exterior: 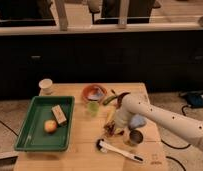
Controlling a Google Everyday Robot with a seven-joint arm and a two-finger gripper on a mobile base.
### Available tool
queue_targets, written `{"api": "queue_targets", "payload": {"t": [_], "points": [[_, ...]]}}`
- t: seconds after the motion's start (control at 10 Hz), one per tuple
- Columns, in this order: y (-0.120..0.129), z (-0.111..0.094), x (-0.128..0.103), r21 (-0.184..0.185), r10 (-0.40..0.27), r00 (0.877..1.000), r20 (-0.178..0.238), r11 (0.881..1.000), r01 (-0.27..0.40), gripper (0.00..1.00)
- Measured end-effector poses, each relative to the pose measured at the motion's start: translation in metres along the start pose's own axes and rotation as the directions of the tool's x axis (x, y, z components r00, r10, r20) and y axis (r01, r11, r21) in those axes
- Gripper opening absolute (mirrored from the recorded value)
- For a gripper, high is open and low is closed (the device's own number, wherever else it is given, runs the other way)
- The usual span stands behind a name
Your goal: Place grapes in table surface
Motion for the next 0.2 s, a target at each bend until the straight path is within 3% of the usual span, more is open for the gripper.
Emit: {"api": "queue_targets", "payload": {"t": [0.2], "points": [[0.0011,0.0007,0.0018,-0.007,0.005,1.0,0.0,1.0,-0.005,0.75]]}}
